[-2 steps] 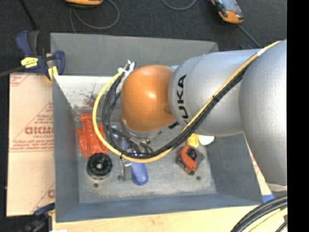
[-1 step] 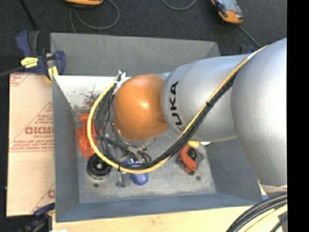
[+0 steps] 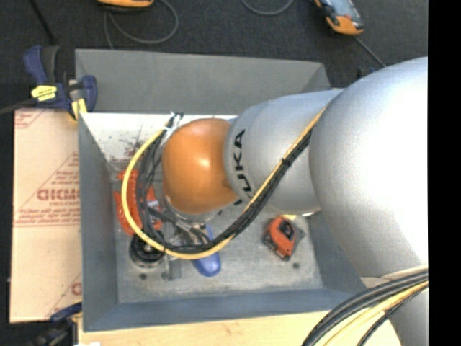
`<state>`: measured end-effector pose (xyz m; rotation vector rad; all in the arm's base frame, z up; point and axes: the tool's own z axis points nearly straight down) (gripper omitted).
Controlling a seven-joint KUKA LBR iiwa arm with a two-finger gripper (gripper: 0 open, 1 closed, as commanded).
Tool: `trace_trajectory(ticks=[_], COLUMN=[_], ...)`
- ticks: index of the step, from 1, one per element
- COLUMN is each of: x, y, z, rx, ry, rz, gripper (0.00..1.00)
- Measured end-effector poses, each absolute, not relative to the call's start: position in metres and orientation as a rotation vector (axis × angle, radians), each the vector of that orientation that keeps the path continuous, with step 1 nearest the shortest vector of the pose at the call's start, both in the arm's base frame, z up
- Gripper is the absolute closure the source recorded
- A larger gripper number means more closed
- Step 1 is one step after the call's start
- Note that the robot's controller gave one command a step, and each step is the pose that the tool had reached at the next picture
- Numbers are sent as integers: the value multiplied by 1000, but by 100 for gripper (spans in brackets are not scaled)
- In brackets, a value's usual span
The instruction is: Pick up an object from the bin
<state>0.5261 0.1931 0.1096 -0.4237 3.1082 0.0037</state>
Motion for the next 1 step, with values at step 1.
trace_trajectory(ticks=[1], x=[528], y=[196], z=[84], rx=[-597], ry=[3075], rz=[4], gripper=[100])
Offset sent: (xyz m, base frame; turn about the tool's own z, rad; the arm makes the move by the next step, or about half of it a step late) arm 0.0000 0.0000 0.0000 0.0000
